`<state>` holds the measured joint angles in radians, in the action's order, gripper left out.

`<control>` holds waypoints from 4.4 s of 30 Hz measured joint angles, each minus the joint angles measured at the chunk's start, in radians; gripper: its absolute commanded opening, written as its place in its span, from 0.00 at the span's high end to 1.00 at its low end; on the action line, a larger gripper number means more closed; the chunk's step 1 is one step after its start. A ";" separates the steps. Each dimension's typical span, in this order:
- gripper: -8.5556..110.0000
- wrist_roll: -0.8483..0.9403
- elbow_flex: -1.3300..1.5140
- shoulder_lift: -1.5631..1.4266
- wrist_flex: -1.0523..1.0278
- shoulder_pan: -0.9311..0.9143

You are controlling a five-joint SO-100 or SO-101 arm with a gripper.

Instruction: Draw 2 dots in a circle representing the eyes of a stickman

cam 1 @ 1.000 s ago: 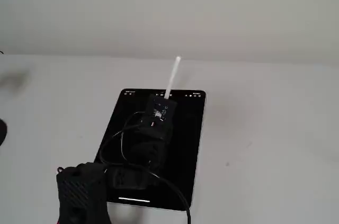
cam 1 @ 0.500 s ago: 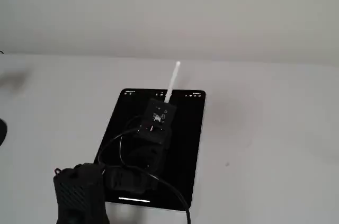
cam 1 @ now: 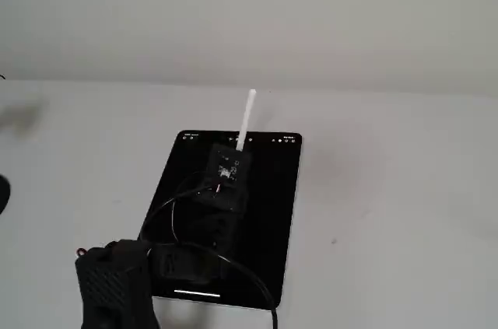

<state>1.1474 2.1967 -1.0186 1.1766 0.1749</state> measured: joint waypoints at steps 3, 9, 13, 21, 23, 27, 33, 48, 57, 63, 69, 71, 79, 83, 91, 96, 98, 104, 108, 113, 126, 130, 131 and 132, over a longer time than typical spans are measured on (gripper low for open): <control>0.93 0.009 0.000 0.000 0.002 0.002; 0.93 0.015 0.000 0.002 0.002 0.006; 0.93 0.021 0.000 0.002 0.002 0.009; 0.93 0.044 0.000 0.029 0.011 0.018; 0.93 0.052 0.000 0.041 0.021 0.023; 0.93 0.060 0.000 0.044 0.032 0.028; 0.93 0.072 0.000 0.063 0.038 0.031; 0.93 0.080 -0.002 0.071 0.048 0.031; 0.93 0.078 -0.002 0.071 0.048 0.029; 0.93 0.060 -0.008 0.071 0.041 0.018; 0.93 0.060 -0.014 0.071 0.040 0.017; 0.93 0.060 -0.014 0.071 0.037 0.017; 0.93 0.060 -0.040 0.071 0.032 0.017; 0.93 0.060 -0.043 0.071 0.031 0.017; 0.93 0.060 -0.058 0.078 0.026 0.017; 0.93 0.066 -0.058 0.084 0.026 0.011; 0.93 0.072 -0.058 0.089 0.026 0.011; 0.93 0.080 -0.058 0.091 0.026 0.011; 0.93 0.081 -0.058 0.095 0.026 0.011; 0.93 0.100 -0.061 0.112 0.028 0.011; 0.93 0.107 -0.069 0.115 0.029 0.011; 0.93 0.092 -0.069 0.112 0.029 0.003; 0.93 0.078 -0.069 0.106 0.025 -0.002; 0.93 0.061 -0.069 0.098 0.015 -0.006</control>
<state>1.2088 2.1276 -0.9204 1.1919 0.1687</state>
